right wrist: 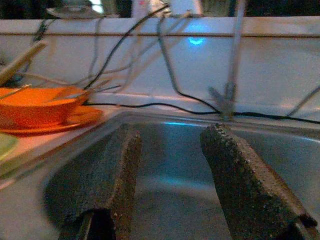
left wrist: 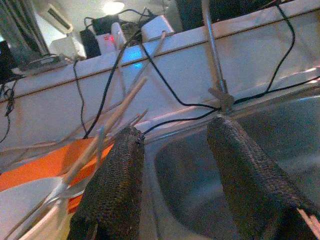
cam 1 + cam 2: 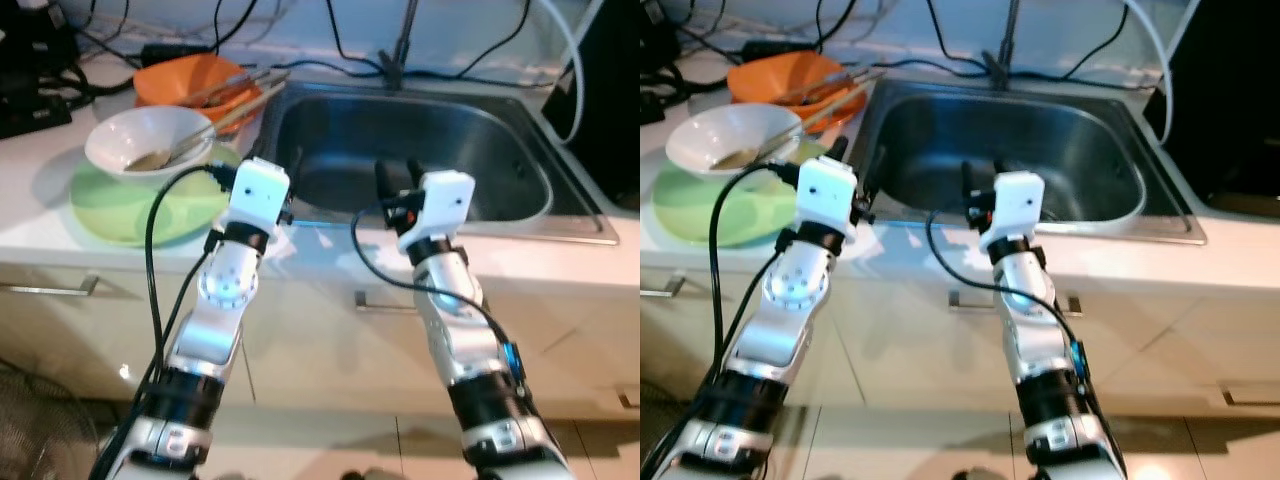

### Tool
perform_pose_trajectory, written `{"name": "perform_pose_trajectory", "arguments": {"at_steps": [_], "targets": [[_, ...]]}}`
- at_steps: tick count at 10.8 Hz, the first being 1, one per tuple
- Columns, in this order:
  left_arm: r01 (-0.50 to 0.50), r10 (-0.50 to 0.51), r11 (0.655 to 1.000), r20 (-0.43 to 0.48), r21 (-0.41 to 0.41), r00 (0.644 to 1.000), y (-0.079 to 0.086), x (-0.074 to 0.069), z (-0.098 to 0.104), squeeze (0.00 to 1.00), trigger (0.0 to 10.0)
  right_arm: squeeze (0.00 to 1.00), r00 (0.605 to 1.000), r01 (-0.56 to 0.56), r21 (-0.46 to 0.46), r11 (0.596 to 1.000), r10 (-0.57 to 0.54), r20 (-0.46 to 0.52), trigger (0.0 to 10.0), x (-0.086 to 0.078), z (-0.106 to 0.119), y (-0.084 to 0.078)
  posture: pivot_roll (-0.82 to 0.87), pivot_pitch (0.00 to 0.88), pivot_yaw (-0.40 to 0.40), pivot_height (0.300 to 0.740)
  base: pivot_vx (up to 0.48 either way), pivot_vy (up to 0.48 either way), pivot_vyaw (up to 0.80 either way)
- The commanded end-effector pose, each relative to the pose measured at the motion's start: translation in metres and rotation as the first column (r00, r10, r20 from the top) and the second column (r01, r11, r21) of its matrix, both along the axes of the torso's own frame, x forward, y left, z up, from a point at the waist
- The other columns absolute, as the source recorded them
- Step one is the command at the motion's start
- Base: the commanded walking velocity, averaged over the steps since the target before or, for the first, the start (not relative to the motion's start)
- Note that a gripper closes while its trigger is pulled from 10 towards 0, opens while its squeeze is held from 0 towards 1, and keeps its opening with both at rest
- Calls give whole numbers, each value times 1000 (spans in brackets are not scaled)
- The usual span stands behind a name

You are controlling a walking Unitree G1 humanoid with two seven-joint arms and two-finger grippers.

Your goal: Kitchen organization

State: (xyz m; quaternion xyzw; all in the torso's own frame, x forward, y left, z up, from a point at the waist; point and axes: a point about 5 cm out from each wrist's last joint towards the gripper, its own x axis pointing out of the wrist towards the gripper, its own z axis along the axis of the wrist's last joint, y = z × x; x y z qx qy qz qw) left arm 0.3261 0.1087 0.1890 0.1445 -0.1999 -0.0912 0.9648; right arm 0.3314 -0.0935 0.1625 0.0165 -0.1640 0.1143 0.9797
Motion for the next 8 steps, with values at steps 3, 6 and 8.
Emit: {"name": "perform_pose_trajectory", "arguments": {"at_steps": [3, 6, 8], "targets": [[-5, 5, 1000, 1, 0, 1000, 1, 0, 1, 0, 10000, 0, 1000, -7, -16, 1000, 7, 4, 10000, -1, 0, 2, 32, 32, -53, 740, 0, 0, 267], [-1, 1, 1000, 5, 0, 1000, 0, 0, 2, 0, 10000, 0, 1000, 2, 2, 1000, -2, 1, 10000, 0, 0, 1, 33, 31, -52, 740, 0, 0, 169], [-2, 2, 1000, 5, 0, 1000, 0, 0, 2, 0, 10000, 0, 1000, 2, 2, 1000, -2, 1, 10000, 0, 0, 1, 33, 32, -51, 740, 0, 0, 0]]}}
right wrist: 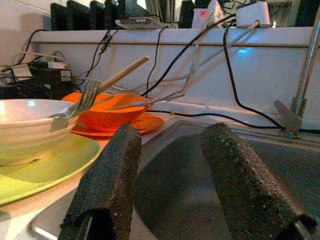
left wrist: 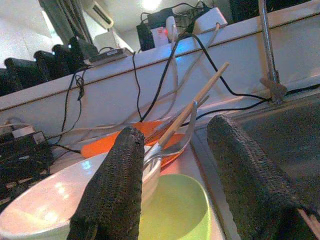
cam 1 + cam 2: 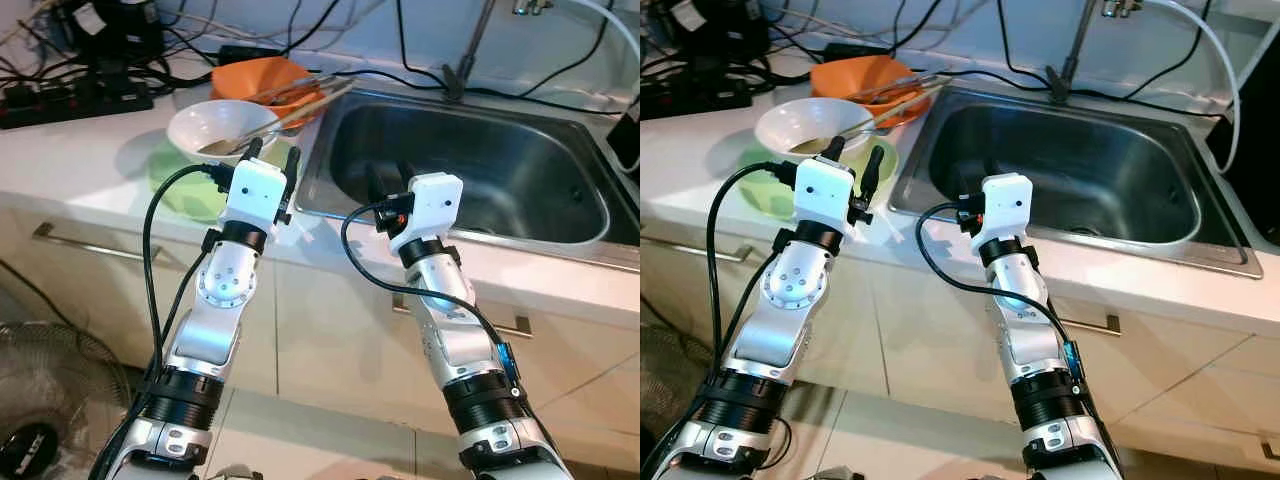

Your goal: Kitchen organization

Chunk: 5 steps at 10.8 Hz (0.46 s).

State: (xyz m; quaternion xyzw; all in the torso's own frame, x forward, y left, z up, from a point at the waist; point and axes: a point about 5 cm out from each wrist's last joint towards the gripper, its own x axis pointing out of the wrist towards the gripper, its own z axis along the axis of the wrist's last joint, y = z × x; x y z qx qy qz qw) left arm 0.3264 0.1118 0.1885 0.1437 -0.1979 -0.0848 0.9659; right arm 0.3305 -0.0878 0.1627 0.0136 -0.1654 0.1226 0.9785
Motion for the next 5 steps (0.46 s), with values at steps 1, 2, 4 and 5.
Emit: {"name": "perform_pose_trajectory", "arguments": {"at_steps": [1, 2, 4, 5], "targets": [[11, -11, 1000, 10, 5, 1000, -3, 0, 3, 0, 10000, 0, 1000, 16, 11, 1000, -16, -4, 10000, 1, -1, -5, 33, 32, -51, 740, 0, 0, 0], [11, -11, 1000, 11, 6, 1000, -3, 0, 3, 0, 10000, 0, 1000, 16, 11, 1000, -16, -5, 10000, 1, -1, -5, 33, 31, -51, 740, 0, 0, 0], [10, -10, 1000, 15, 6, 1000, -3, 0, 3, 0, 10000, 0, 1000, 13, 10, 1000, -13, -5, 10000, 1, -1, -4, 34, 31, -51, 740, 0, 0, 0], [9, -9, 1000, 20, 7, 1000, -3, -1, 4, 0, 10000, 0, 1000, 12, 8, 1000, -12, -4, 10000, 1, -1, -4, 34, 32, -51, 740, 0, 0, 0]]}}
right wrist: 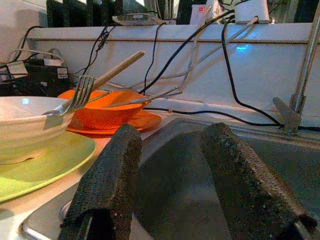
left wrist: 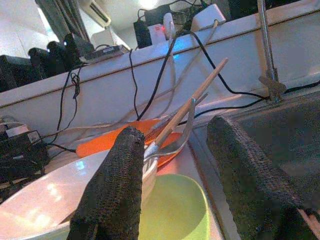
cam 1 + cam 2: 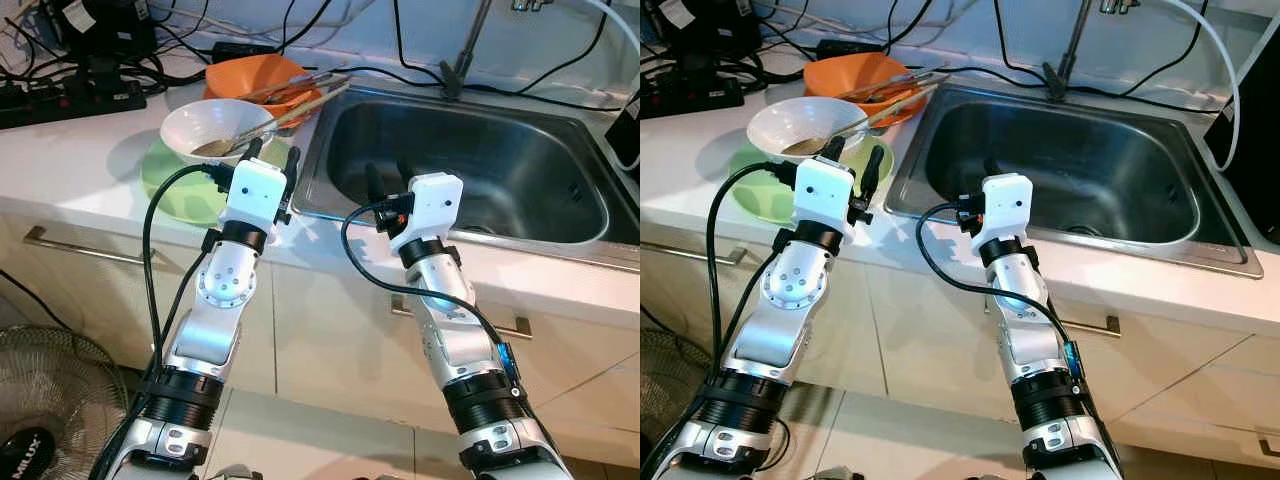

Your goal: Kitchen organization

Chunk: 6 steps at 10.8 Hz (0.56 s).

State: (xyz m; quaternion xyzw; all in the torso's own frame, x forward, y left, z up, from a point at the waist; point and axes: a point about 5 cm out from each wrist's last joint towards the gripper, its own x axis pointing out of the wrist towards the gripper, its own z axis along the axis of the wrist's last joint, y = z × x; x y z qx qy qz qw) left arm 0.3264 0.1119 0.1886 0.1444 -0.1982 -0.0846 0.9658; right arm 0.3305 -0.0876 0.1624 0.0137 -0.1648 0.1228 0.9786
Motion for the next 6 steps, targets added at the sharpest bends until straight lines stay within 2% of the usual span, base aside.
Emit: {"name": "perform_pose_trajectory", "arguments": {"at_steps": [1, 2, 6], "targets": [[9, -9, 1000, 21, 6, 1000, -3, -1, 4, 0, 10000, 0, 1000, 12, 7, 1000, -12, -2, 10000, 1, -1, -4, 34, 33, -51, 740, 0, 0, 0], [9, -10, 1000, 22, 5, 1000, -3, -1, 4, 0, 10000, 0, 1000, 11, 6, 1000, -11, -1, 10000, 1, -1, -4, 34, 33, -51, 740, 0, 0, 0], [8, -8, 1000, 24, 4, 1000, -3, -1, 4, 0, 10000, 0, 1000, 11, 2, 1000, -11, -2, 10000, 1, -1, -3, 34, 32, -51, 740, 254, 0, 0]]}}
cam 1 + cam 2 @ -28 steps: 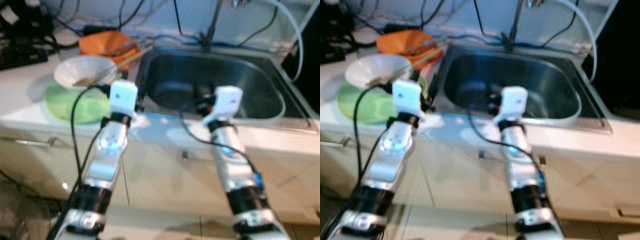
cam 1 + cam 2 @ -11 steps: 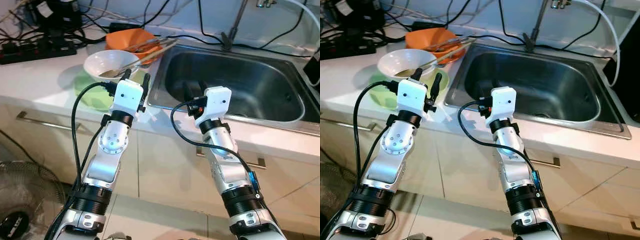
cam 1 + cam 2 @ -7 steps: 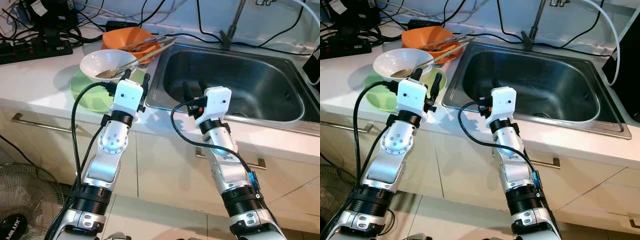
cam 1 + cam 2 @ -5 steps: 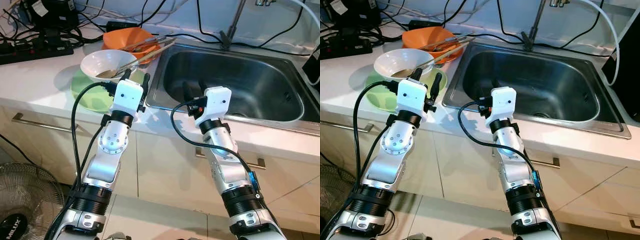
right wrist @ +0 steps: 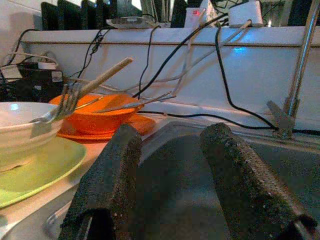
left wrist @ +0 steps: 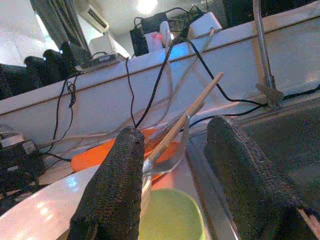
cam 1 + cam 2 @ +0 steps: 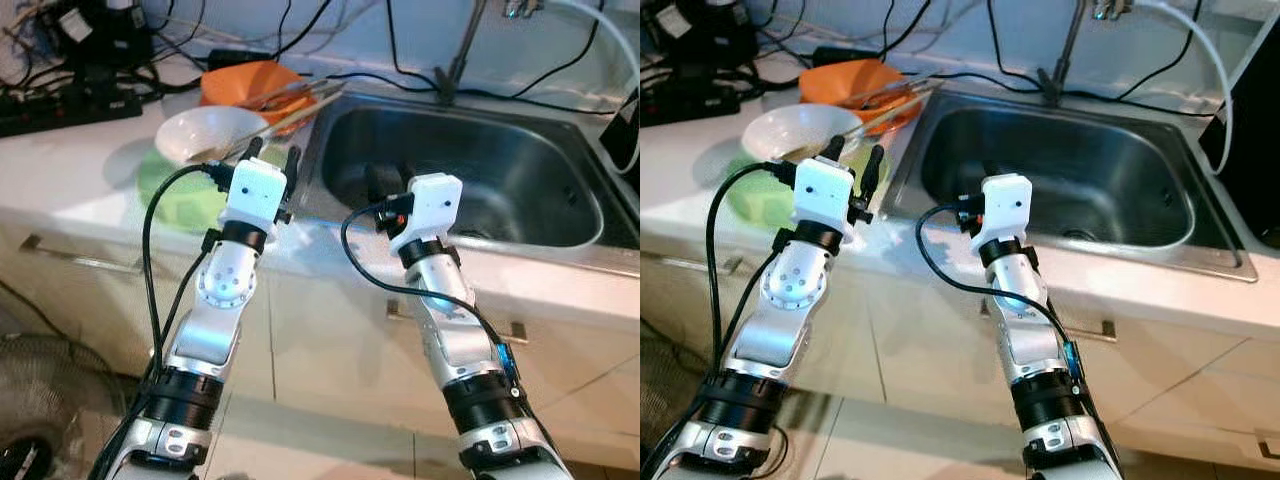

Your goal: Kitchen organization

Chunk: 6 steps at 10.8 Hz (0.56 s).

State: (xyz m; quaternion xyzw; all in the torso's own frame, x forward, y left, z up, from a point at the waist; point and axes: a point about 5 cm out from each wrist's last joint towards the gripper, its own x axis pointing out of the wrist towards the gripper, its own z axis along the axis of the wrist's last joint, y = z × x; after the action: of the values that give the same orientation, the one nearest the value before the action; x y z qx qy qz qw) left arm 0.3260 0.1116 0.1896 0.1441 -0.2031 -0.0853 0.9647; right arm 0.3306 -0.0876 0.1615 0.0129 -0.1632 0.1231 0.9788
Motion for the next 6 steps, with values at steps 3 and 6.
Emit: {"name": "perform_pose_trajectory", "arguments": {"at_steps": [3, 6], "targets": [[4, -4, 1000, 17, 5, 1000, -2, 0, 4, 0, 10000, 0, 1000, 9, 1, 1000, -9, 4, 10000, 1, 0, -3, 35, 32, -50, 740, 261, 0, 0], [6, -6, 1000, 19, 5, 1000, -2, -1, 4, 0, 10000, 0, 1000, 6, 4, 1000, -6, 5, 10000, 0, 0, -2, 34, 35, -49, 740, 265, 0, 0]]}}
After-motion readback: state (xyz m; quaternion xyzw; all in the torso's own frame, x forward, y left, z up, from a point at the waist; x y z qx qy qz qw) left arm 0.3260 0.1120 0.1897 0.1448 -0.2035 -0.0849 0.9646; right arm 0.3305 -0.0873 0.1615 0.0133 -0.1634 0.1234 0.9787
